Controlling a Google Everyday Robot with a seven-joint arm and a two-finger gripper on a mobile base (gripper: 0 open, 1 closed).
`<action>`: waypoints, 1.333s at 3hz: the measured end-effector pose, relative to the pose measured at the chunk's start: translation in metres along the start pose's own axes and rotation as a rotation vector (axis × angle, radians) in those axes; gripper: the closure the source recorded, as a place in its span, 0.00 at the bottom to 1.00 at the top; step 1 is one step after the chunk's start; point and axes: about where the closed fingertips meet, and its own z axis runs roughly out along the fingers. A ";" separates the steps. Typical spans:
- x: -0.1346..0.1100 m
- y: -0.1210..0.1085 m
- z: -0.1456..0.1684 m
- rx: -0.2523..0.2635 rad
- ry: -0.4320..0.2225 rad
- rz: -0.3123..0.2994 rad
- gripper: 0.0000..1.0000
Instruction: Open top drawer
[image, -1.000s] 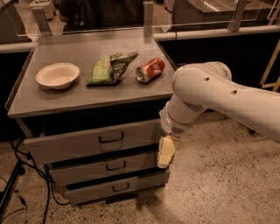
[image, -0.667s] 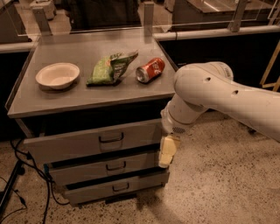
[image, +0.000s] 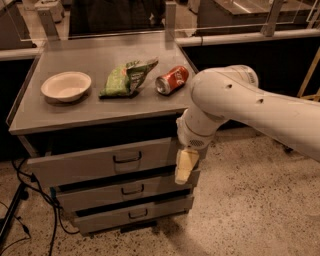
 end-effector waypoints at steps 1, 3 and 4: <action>-0.010 -0.007 0.011 -0.003 0.001 -0.028 0.00; -0.020 -0.012 0.046 -0.048 0.013 -0.064 0.00; -0.028 -0.022 0.056 -0.048 0.012 -0.090 0.00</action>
Offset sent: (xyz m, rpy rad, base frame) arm 0.0149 0.0317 -0.0500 -0.0301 0.0666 0.0662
